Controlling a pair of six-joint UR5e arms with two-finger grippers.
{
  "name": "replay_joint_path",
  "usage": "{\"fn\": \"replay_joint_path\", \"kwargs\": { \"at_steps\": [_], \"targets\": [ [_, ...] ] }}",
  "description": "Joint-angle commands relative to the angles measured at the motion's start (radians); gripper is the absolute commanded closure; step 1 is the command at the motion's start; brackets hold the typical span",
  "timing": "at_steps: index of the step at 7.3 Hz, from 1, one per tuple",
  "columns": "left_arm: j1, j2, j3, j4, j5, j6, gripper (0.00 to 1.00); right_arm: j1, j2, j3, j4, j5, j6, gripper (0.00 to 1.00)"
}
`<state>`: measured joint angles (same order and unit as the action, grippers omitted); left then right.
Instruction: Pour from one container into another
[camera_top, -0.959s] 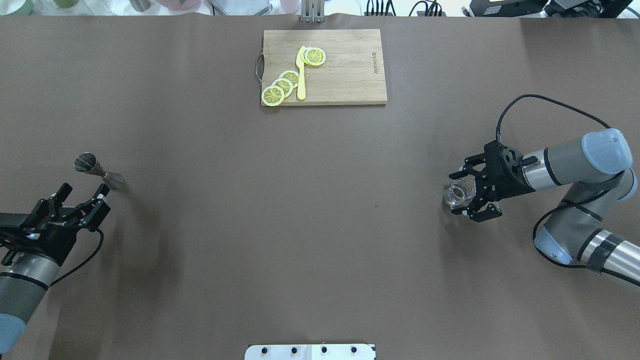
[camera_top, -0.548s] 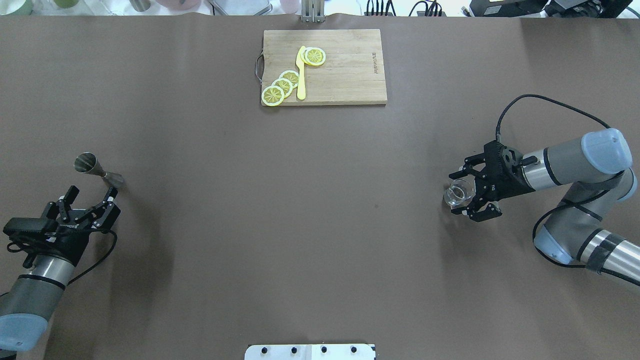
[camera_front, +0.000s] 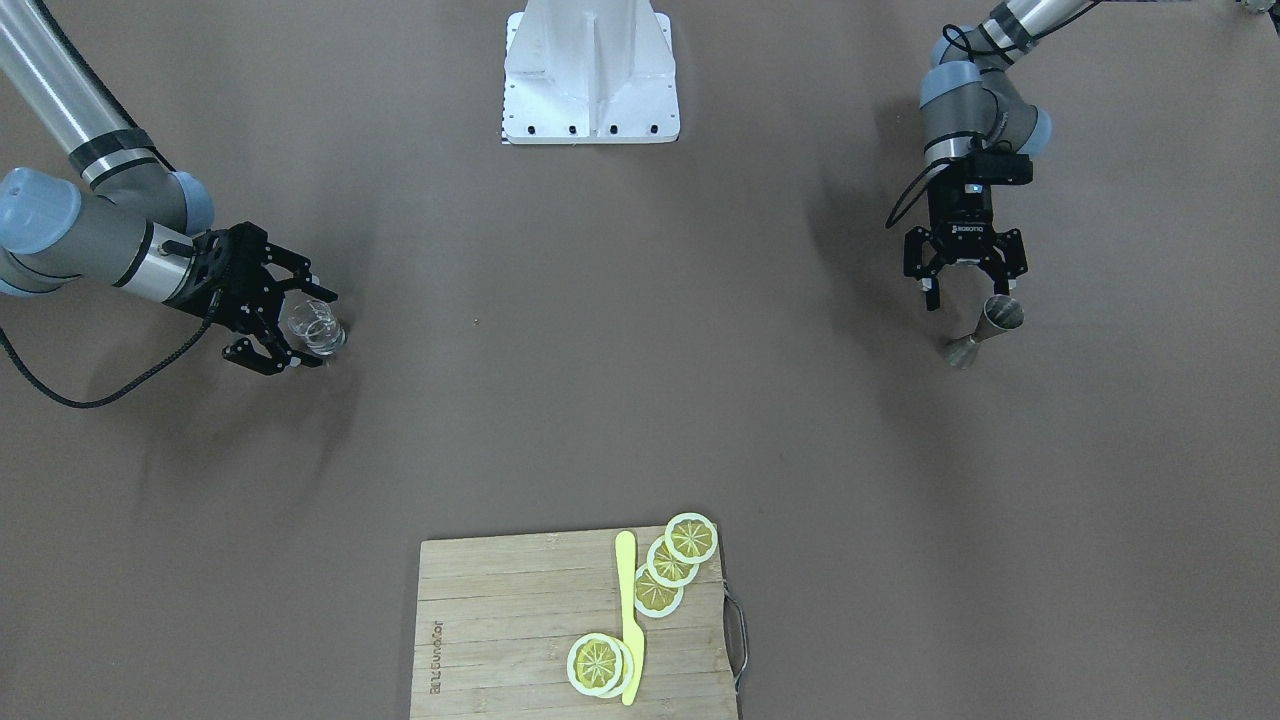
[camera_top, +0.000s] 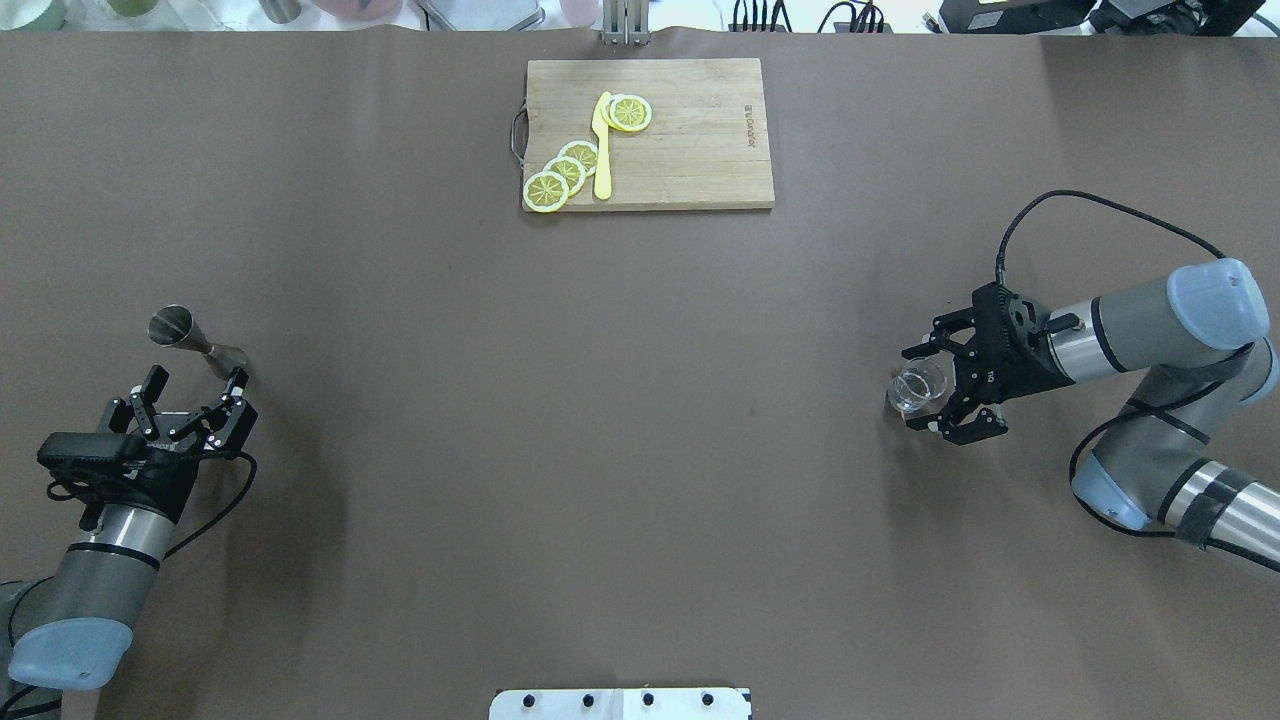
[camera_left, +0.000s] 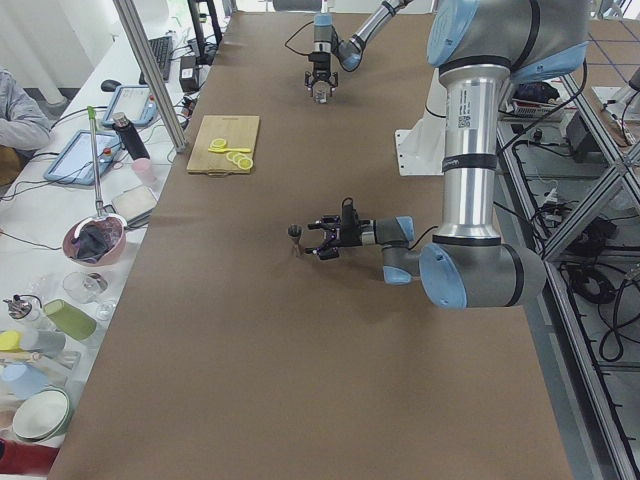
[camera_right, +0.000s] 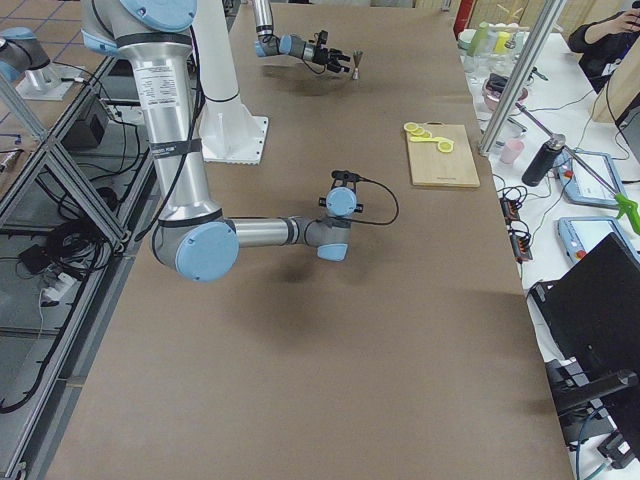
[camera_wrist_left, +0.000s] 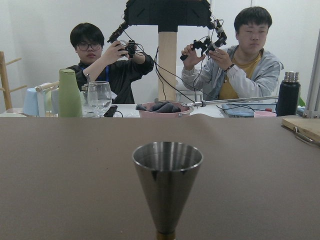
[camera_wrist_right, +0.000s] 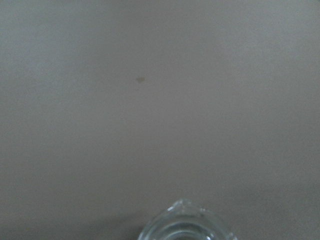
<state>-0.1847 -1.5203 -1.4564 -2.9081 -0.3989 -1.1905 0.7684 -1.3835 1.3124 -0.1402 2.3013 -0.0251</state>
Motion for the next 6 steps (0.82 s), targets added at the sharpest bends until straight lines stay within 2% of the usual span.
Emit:
{"fn": "replay_joint_path", "kwargs": {
  "at_steps": [1,5,6],
  "targets": [
    [-0.042,-0.02,0.023,0.019,-0.008,0.0,0.03,-0.001,0.0,0.001,0.001,0.0,-0.001,0.11],
    [-0.113,-0.093,0.097,0.03,-0.043,0.002,0.08,-0.003,0.0,-0.007,0.001,-0.011,-0.01,0.18],
    [-0.111,-0.095,0.1,0.029,-0.043,-0.001,0.14,-0.003,0.001,-0.007,0.001,-0.011,-0.01,0.28]
  ]
}}
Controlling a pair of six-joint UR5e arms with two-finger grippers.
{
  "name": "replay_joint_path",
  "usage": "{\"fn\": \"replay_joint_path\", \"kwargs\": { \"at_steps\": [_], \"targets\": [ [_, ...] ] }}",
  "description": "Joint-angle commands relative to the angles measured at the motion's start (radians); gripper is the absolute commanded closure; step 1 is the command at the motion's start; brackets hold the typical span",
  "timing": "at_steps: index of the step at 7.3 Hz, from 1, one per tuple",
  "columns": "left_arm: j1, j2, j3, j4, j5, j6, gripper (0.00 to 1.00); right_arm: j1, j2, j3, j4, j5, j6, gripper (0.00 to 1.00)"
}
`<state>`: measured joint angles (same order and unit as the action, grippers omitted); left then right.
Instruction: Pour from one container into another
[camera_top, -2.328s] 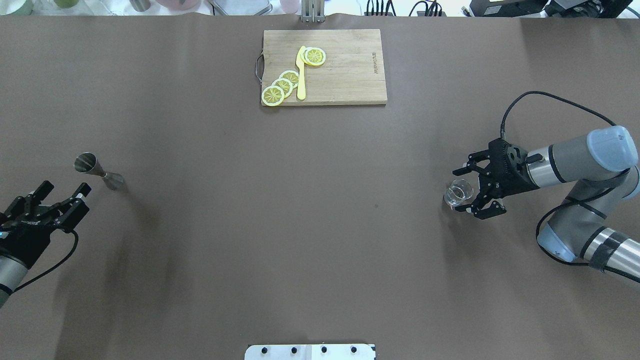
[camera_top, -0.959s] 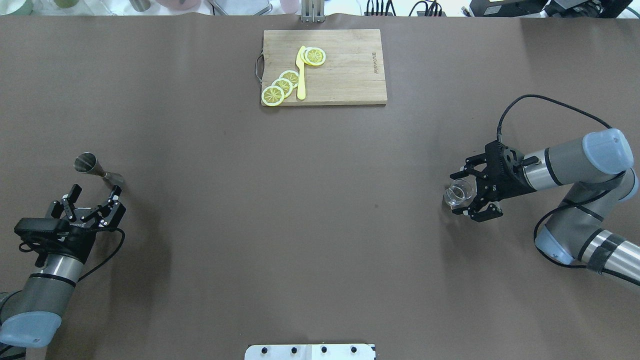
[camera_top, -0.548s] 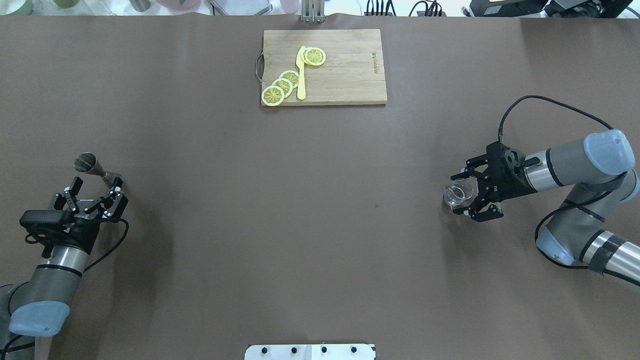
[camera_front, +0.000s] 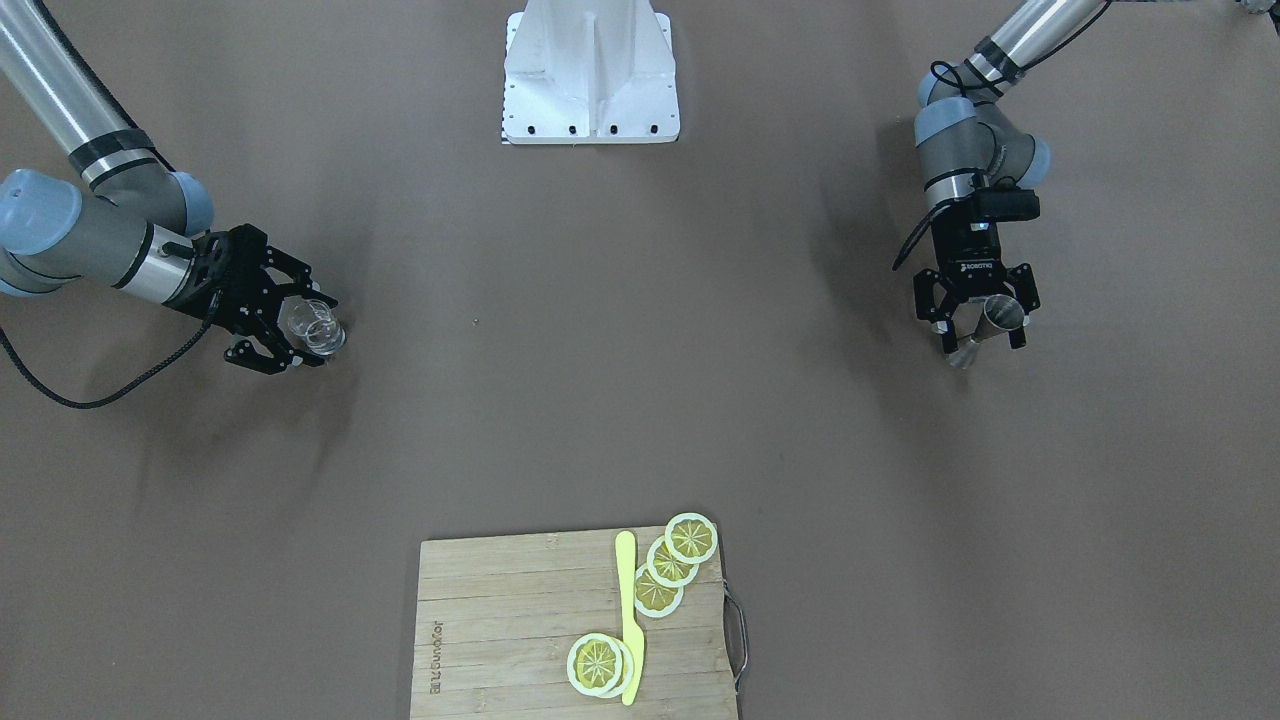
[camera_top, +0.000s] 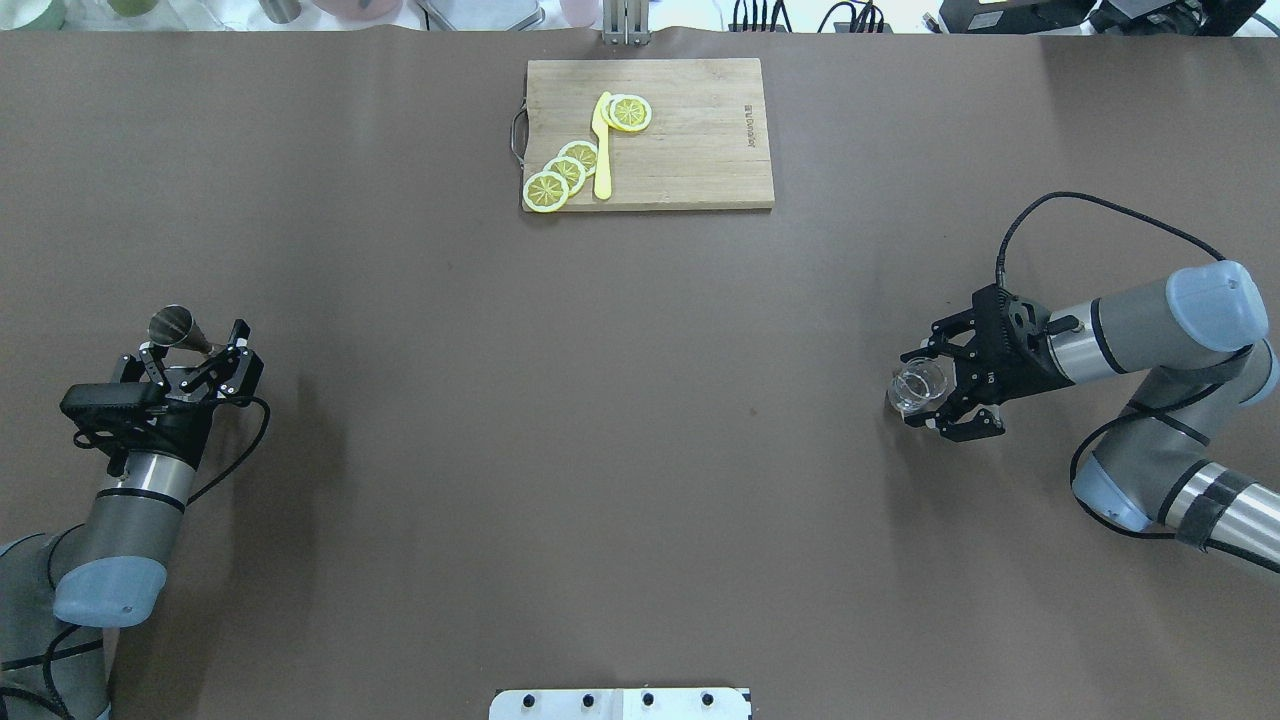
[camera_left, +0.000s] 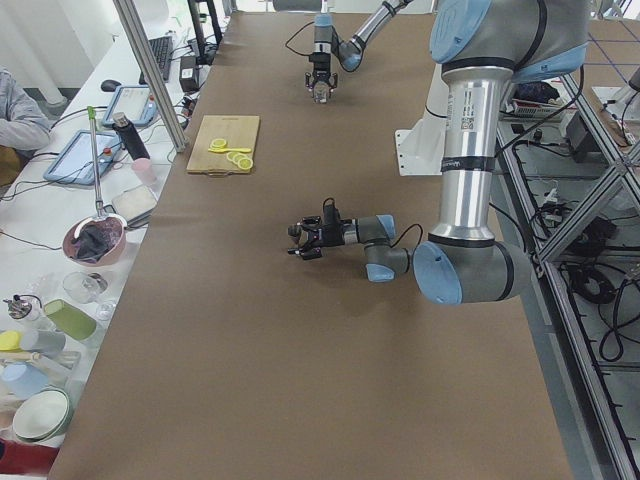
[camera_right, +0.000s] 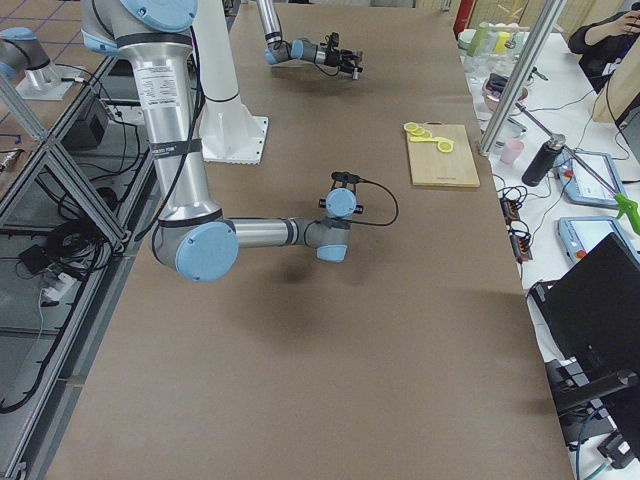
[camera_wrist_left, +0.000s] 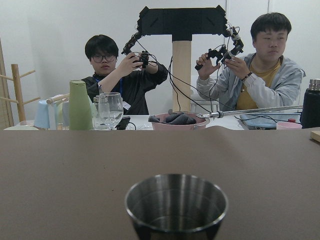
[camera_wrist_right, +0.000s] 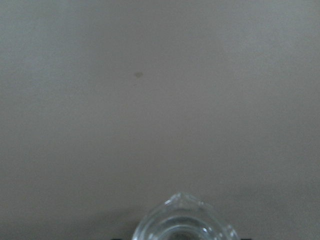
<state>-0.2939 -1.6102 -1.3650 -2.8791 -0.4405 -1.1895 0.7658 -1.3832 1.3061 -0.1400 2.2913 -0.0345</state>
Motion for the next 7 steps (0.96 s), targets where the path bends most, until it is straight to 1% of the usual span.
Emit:
{"fn": "replay_joint_path", "kwargs": {
  "at_steps": [1,2,3,4,5,6,7],
  "targets": [
    [0.002,-0.004,0.001,0.0,-0.003,-0.002,0.24,0.0,0.003,-0.001,0.0,-0.001,-0.002,0.39],
    [0.009,-0.002,0.001,0.0,0.002,-0.001,0.37,0.0,0.003,-0.001,0.0,-0.001,-0.002,0.49],
    [0.01,-0.004,-0.008,0.0,0.002,-0.001,0.53,0.0,0.003,0.001,0.0,0.0,-0.007,0.62],
    [0.012,-0.002,-0.022,0.0,0.002,-0.002,0.84,0.007,0.003,0.011,0.0,0.003,-0.016,0.75],
    [0.013,0.012,-0.057,0.0,0.0,0.005,1.0,0.036,0.003,0.019,-0.001,0.016,-0.015,0.92],
    [0.012,0.045,-0.124,0.001,-0.01,0.007,1.0,0.058,0.004,0.024,0.0,0.037,-0.015,1.0],
    [0.007,0.044,-0.173,0.006,-0.051,0.013,1.0,0.064,0.001,0.038,0.0,0.04,-0.016,1.0]
  ]
}}
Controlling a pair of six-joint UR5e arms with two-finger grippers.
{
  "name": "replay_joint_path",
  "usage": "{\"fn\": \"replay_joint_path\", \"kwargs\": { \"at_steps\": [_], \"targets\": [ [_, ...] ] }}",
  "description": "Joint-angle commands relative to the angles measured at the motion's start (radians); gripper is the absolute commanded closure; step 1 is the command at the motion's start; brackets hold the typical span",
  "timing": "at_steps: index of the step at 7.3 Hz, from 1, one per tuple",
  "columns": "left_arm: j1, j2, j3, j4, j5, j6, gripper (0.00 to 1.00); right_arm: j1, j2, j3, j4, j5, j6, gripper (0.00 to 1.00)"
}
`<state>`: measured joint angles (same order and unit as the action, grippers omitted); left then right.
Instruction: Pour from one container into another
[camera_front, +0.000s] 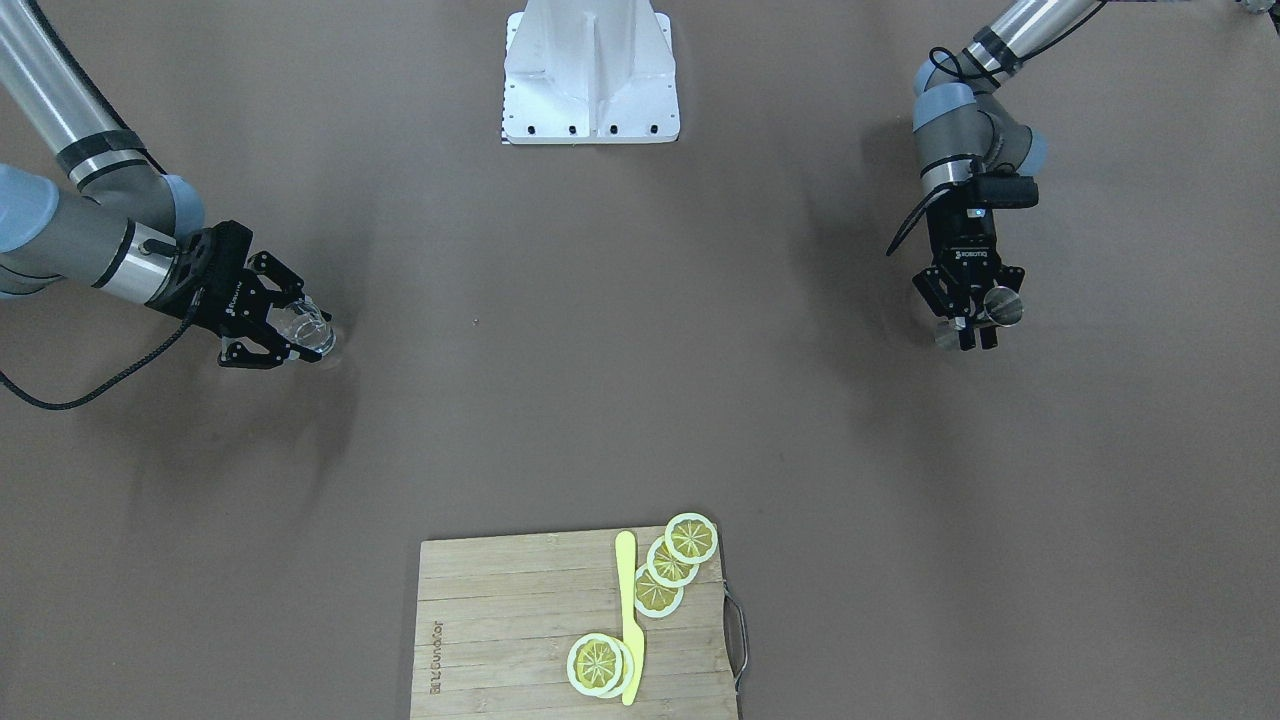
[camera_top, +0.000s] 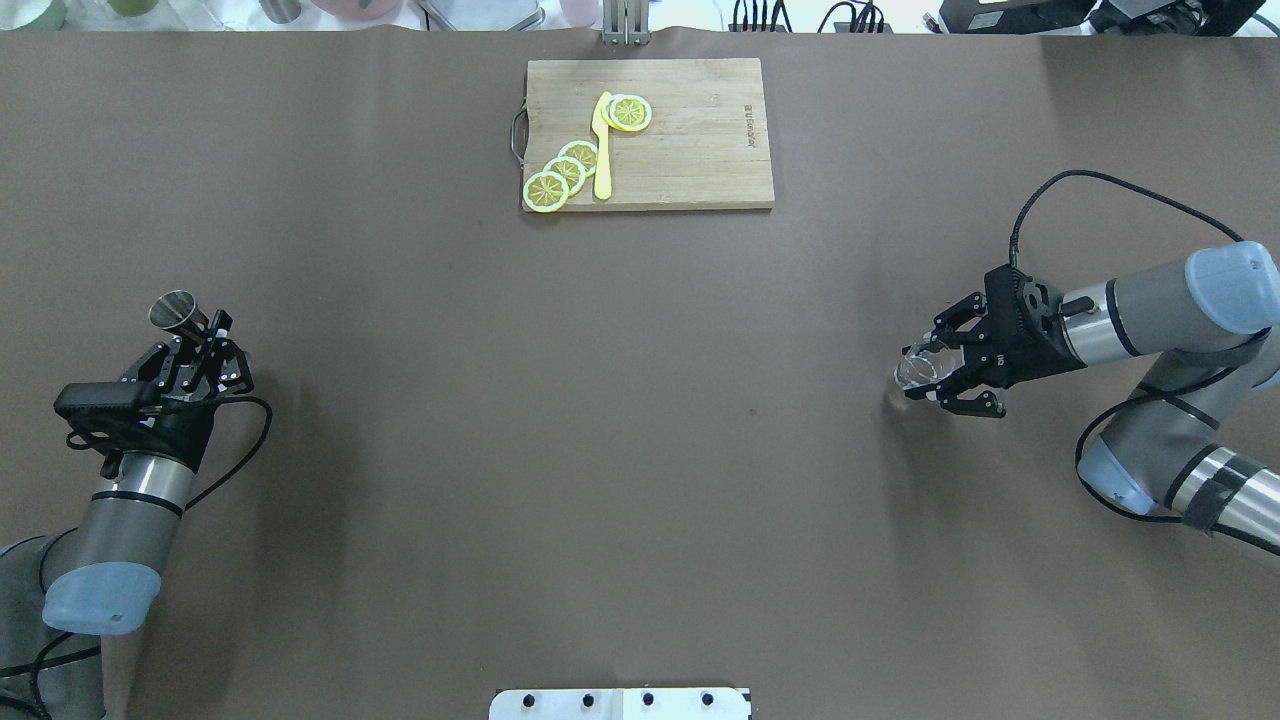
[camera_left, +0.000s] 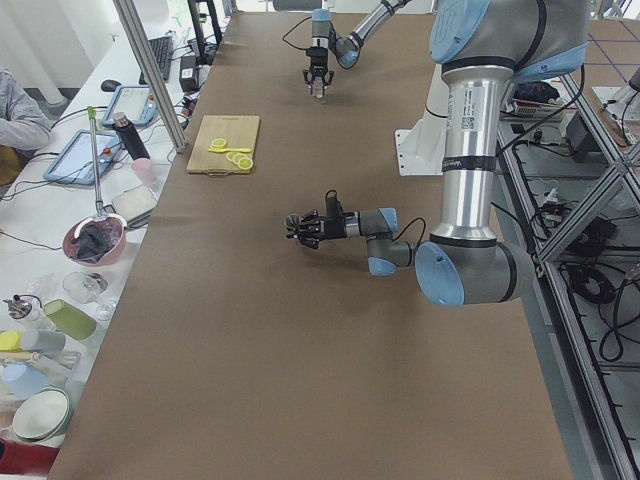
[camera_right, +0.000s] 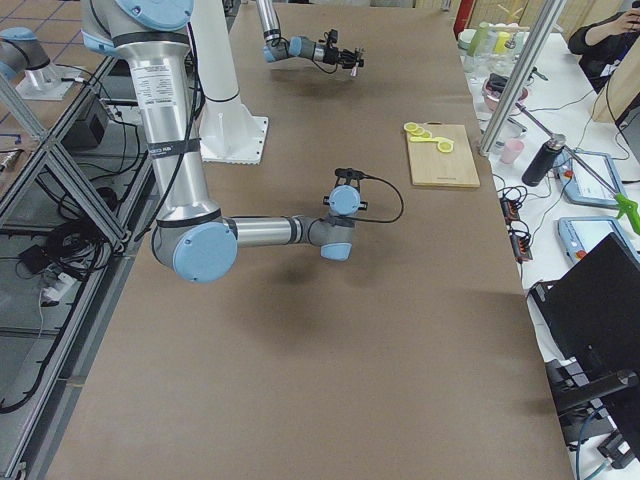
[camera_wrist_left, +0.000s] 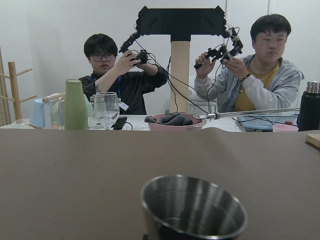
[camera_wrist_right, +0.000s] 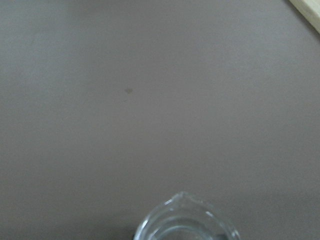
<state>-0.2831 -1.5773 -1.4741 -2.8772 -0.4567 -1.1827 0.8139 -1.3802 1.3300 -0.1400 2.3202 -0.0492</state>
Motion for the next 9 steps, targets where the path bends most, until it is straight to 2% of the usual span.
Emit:
{"fn": "replay_joint_path", "kwargs": {
  "at_steps": [1,2,5,6,7,8,9],
  "targets": [
    [-0.002,0.004,-0.137,0.007,-0.093,0.065,1.0,0.025,-0.006,0.021,0.0,0.019,-0.003,1.0],
    [-0.002,-0.03,-0.179,0.013,-0.097,0.186,1.0,0.046,-0.007,0.024,-0.003,0.039,-0.006,1.0],
    [0.03,-0.154,-0.204,0.03,-0.089,0.407,1.0,0.125,0.003,0.024,-0.016,0.082,-0.116,1.0],
    [0.033,-0.161,-0.244,0.027,-0.092,0.452,1.0,0.163,0.007,0.029,-0.039,0.096,-0.113,1.0],
    [0.033,-0.193,-0.248,0.024,-0.093,0.459,1.0,0.203,0.036,0.052,-0.097,0.155,-0.112,1.0],
    [0.033,-0.269,-0.221,0.035,-0.103,0.494,1.0,0.223,0.043,0.098,-0.177,0.209,-0.112,1.0],
    [0.035,-0.355,-0.213,0.03,-0.131,0.69,1.0,0.237,0.052,0.148,-0.247,0.223,-0.101,1.0]
  ]
}}
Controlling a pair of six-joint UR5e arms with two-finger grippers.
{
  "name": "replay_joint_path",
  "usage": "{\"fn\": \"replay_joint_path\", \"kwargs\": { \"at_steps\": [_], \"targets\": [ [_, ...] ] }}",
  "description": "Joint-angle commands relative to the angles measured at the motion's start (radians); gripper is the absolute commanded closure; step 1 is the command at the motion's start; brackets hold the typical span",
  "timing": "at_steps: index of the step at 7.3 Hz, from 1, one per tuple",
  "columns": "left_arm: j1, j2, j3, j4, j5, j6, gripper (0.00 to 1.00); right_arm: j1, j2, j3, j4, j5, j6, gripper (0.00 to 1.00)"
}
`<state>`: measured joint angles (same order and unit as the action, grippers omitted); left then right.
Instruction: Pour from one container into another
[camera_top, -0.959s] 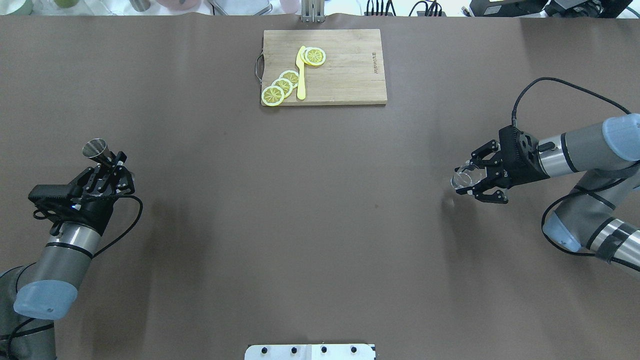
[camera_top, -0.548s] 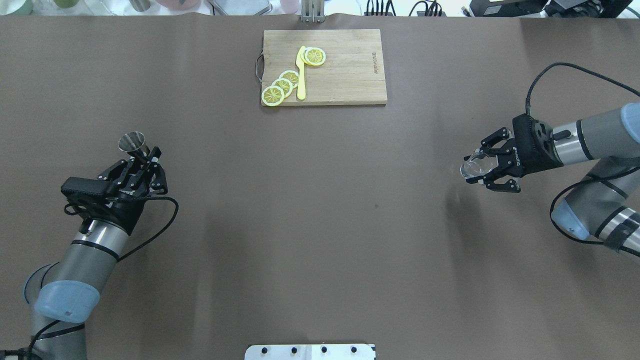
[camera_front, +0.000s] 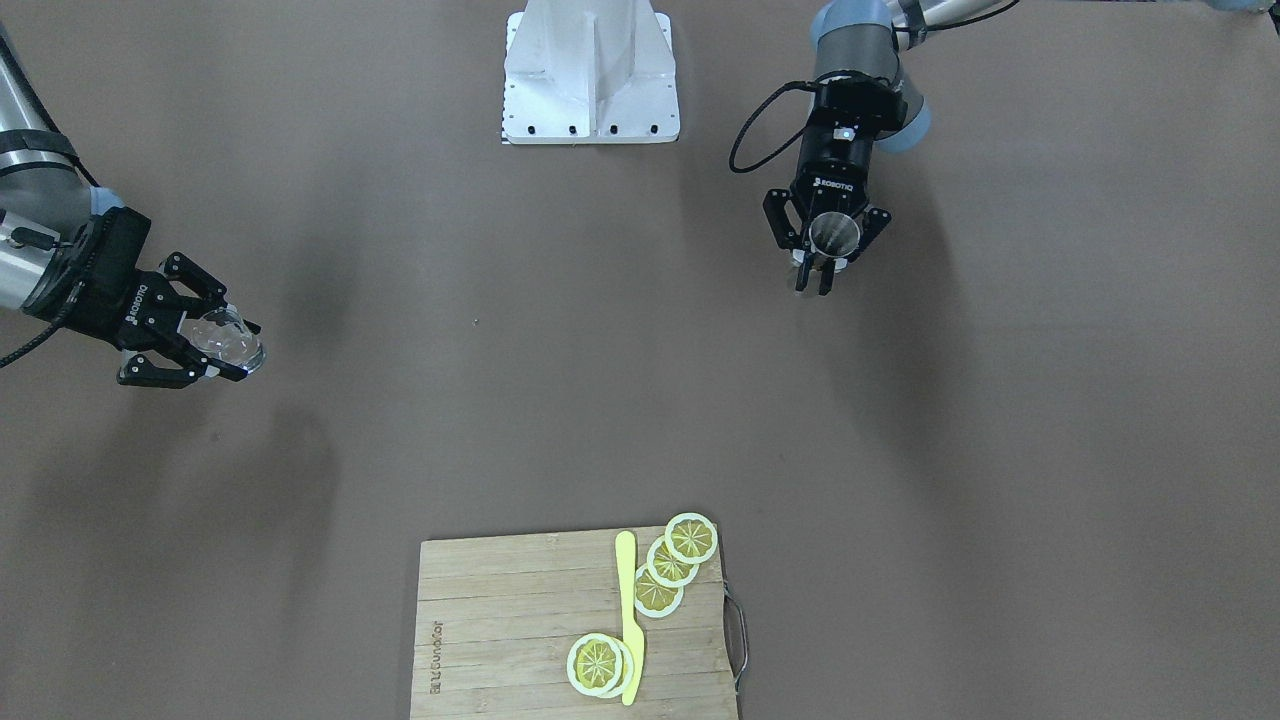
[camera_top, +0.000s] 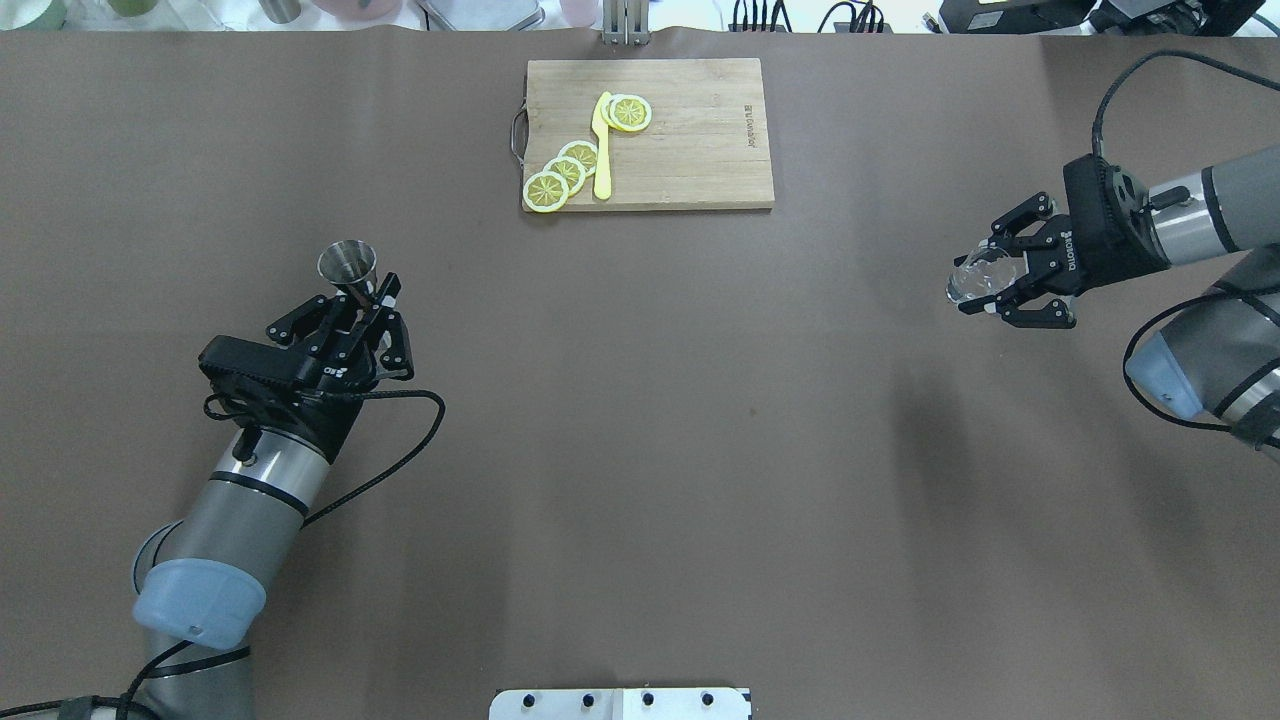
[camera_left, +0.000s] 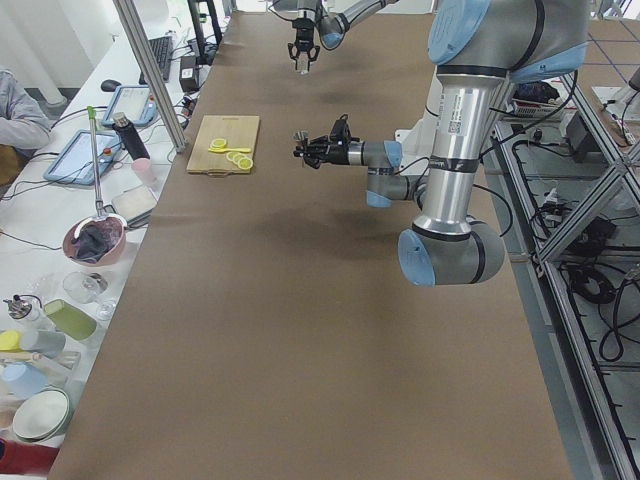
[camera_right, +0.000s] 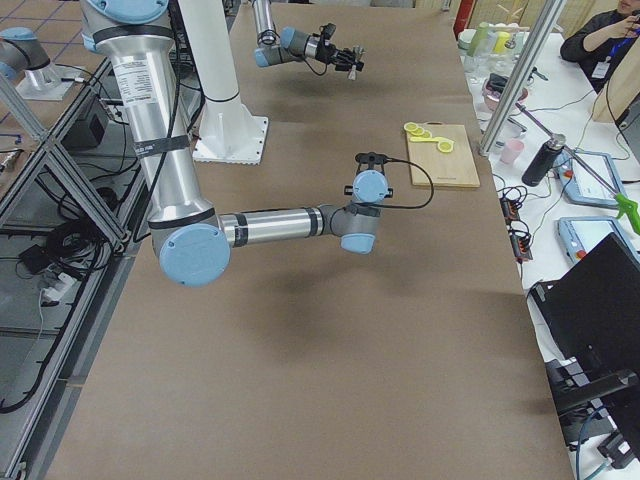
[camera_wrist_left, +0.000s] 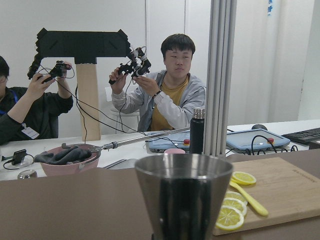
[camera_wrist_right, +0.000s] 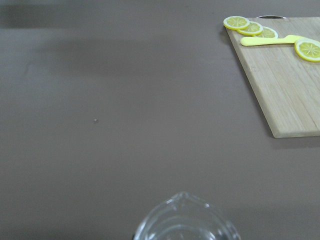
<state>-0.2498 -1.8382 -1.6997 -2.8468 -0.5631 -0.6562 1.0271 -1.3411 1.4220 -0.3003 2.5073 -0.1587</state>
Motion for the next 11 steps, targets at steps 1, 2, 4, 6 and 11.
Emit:
{"fn": "replay_joint_path", "kwargs": {
  "at_steps": [1,2,4,6,11],
  "targets": [
    [0.003,-0.175,0.032,0.0,-0.085,0.355,1.0,0.03,0.014,0.098,-0.13,0.056,0.017,1.0],
    [0.007,-0.231,0.088,0.0,-0.093,0.378,1.0,0.033,0.013,0.142,-0.155,0.062,0.056,1.0],
    [0.009,-0.269,0.107,0.012,-0.096,0.388,1.0,0.042,0.013,0.219,-0.21,0.062,0.071,1.0],
    [-0.005,-0.347,0.126,0.122,-0.129,0.382,1.0,0.033,0.02,0.336,-0.391,0.062,0.07,1.0],
    [-0.058,-0.44,0.153,0.242,-0.228,0.356,1.0,0.019,0.146,0.44,-0.727,0.055,0.061,1.0]
  ]
}}
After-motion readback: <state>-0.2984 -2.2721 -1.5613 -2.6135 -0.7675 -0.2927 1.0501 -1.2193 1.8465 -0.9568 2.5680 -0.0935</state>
